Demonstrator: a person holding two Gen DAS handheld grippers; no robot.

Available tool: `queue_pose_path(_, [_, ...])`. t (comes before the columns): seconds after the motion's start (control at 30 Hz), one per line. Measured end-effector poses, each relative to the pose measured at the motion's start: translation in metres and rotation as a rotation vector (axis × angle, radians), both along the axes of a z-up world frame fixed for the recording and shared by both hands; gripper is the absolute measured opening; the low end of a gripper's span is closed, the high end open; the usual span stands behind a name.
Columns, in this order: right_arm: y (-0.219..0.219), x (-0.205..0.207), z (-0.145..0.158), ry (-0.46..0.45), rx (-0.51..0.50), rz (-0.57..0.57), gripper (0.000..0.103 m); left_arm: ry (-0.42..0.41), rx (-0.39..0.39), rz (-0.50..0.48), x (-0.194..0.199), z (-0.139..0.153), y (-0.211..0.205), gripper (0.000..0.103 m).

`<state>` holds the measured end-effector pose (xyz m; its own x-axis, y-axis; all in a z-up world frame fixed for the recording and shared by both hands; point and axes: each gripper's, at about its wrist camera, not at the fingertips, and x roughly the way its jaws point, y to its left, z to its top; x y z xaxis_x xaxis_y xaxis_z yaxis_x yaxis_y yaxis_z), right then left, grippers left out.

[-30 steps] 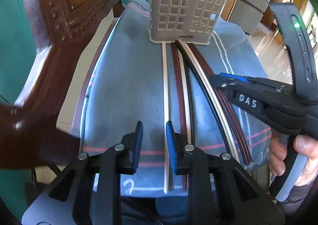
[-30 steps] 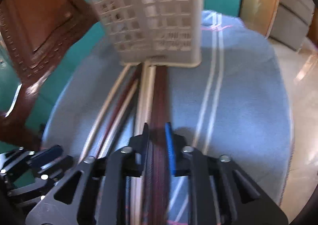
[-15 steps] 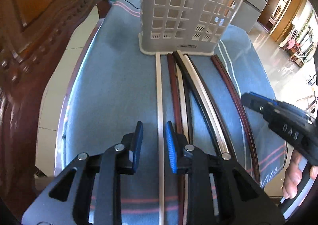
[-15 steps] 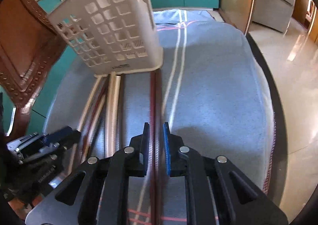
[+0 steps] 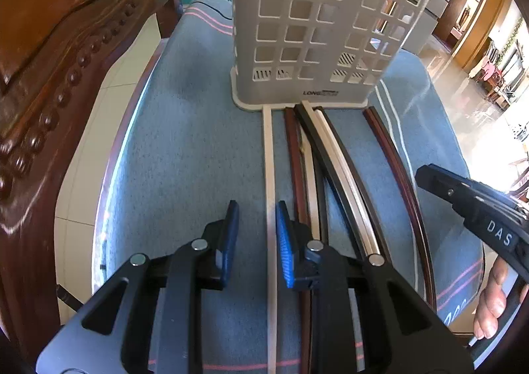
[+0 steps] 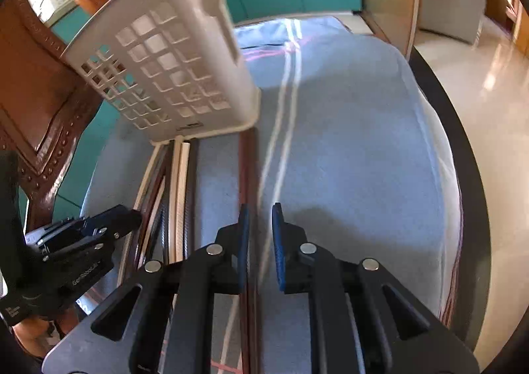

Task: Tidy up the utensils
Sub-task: 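Close the left tool on a light wooden chopstick while the right tool grasps a dark chopstick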

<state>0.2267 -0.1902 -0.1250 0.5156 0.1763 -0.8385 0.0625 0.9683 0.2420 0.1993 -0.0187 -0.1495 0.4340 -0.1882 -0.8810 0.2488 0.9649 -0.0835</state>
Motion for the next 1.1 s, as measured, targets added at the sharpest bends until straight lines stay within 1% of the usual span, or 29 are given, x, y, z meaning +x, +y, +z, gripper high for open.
queue_pose_path(0.07, [0.004, 0.011, -0.008, 0.036, -0.029, 0.006, 0.015, -0.004, 0.01, 0.002, 0.005, 0.001, -0.003, 0.024])
queue_pose_path(0.23, [-0.008, 0.021, -0.011, 0.046, 0.008, -0.016, 0.015, -0.014, -0.012, 0.003, 0.006, 0.002, -0.001, 0.024])
queue_pose_path(0.33, [-0.01, 0.024, -0.008, 0.054, -0.072, -0.026, 0.018, -0.002, -0.018, 0.006, 0.005, 0.002, 0.003, 0.024])
queue_pose_path(0.43, [-0.005, 0.034, -0.007, 0.053, -0.103, -0.013, 0.018, 0.01, -0.012, 0.005, 0.006, 0.002, 0.007, 0.024])
queue_pose_path(0.6, [0.004, 0.059, -0.012, 0.072, -0.169, 0.001, 0.02, 0.027, 0.028, 0.008, 0.039, 0.003, -0.005, 0.024])
queue_pose_path(0.73, [0.013, 0.071, -0.014, 0.054, -0.25, 0.021, 0.021, 0.029, 0.083, 0.005, 0.063, 0.006, -0.02, 0.025])
queue_pose_path(0.87, [0.015, 0.073, -0.015, 0.032, -0.262, 0.024, 0.021, 0.048, 0.084, 0.016, 0.081, 0.009, -0.024, 0.027])
queue_pose_path(0.97, [0.02, 0.072, -0.016, 0.026, -0.289, 0.042, 0.021, 0.059, 0.082, 0.016, 0.089, 0.01, -0.026, 0.027])
queue_pose_path(1.0, [0.022, 0.07, -0.016, 0.025, -0.288, 0.049, 0.012, 0.054, 0.082, 0.01, 0.089, 0.011, -0.025, 0.026])
queue_pose_path(1.03, [0.021, 0.069, -0.016, 0.029, -0.25, 0.065, 0.008, 0.047, 0.081, 0.002, 0.089, 0.011, -0.026, 0.023])
queue_pose_path(1.07, [0.022, 0.066, -0.015, 0.03, -0.224, 0.071, 0.007, 0.041, 0.078, -0.006, 0.084, 0.009, -0.018, 0.019])
queue_pose_path(1.1, [0.023, 0.064, -0.015, 0.03, -0.206, 0.072, 0.007, 0.041, 0.071, -0.009, 0.084, 0.009, -0.016, 0.01])
